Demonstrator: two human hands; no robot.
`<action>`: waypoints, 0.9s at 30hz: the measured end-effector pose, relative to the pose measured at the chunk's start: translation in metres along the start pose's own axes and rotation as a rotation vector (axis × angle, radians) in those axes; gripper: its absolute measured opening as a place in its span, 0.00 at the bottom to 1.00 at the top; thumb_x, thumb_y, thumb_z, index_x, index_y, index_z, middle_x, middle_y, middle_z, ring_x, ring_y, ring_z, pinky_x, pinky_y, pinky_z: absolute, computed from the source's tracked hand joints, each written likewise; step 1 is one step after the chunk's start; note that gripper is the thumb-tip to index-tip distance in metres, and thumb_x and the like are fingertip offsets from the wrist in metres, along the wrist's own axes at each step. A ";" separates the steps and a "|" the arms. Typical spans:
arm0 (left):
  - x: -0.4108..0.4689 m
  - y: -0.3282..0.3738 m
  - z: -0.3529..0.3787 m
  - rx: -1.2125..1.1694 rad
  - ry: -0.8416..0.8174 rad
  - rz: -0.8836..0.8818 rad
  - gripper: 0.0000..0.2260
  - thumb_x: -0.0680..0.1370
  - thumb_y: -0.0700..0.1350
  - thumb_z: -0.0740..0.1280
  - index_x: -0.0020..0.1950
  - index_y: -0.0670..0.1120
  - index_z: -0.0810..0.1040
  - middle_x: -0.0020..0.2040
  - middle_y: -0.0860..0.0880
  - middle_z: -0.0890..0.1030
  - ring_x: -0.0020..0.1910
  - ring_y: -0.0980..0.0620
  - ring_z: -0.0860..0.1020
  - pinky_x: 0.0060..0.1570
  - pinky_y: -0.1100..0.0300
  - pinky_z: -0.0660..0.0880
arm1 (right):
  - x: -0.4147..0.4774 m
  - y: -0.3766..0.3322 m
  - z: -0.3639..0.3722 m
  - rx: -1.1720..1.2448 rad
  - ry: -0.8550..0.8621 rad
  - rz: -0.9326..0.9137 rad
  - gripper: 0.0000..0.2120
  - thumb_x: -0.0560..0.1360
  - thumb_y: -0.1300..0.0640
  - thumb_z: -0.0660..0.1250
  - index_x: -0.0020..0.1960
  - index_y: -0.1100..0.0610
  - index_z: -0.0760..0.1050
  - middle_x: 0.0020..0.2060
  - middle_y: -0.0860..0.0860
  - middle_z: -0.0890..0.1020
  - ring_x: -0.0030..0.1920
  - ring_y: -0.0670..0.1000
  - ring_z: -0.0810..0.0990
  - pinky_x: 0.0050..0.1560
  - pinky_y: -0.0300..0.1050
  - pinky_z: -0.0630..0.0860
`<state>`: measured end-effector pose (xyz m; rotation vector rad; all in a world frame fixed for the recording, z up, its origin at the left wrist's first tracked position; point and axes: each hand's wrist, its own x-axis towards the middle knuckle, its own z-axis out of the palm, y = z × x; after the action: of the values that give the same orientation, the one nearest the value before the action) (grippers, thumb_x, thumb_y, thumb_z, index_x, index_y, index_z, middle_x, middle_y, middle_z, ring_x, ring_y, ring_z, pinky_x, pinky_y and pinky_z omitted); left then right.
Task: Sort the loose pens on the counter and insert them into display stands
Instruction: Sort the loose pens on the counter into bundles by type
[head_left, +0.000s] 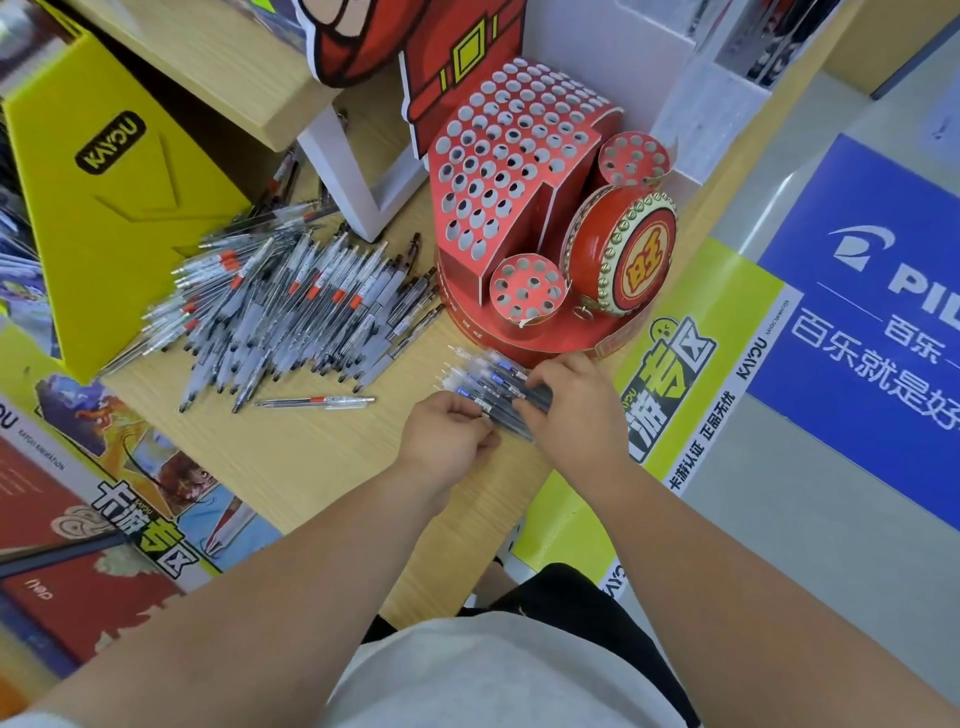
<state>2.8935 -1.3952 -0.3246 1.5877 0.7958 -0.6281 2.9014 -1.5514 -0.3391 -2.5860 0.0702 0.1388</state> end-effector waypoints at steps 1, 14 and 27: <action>-0.001 0.001 0.002 -0.024 0.003 -0.009 0.05 0.78 0.33 0.69 0.50 0.40 0.76 0.42 0.40 0.81 0.36 0.49 0.84 0.37 0.57 0.81 | 0.000 0.001 0.000 0.039 -0.004 0.033 0.10 0.69 0.53 0.79 0.47 0.54 0.81 0.47 0.51 0.79 0.47 0.56 0.77 0.44 0.51 0.77; 0.000 0.011 0.008 -0.052 0.070 -0.011 0.04 0.78 0.33 0.69 0.51 0.38 0.77 0.42 0.40 0.81 0.33 0.47 0.82 0.42 0.50 0.82 | -0.001 0.003 0.003 0.015 0.039 0.033 0.11 0.71 0.51 0.76 0.52 0.53 0.81 0.44 0.49 0.84 0.46 0.55 0.79 0.44 0.49 0.75; -0.005 -0.001 0.005 -0.216 0.076 -0.012 0.13 0.76 0.32 0.69 0.58 0.40 0.73 0.40 0.43 0.84 0.43 0.44 0.84 0.52 0.45 0.82 | -0.007 0.003 0.005 0.103 -0.052 -0.062 0.19 0.73 0.58 0.72 0.64 0.55 0.79 0.56 0.51 0.82 0.55 0.57 0.78 0.58 0.54 0.76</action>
<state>2.8897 -1.4003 -0.3227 1.4168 0.8997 -0.4757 2.8941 -1.5511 -0.3437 -2.4774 -0.0208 0.1750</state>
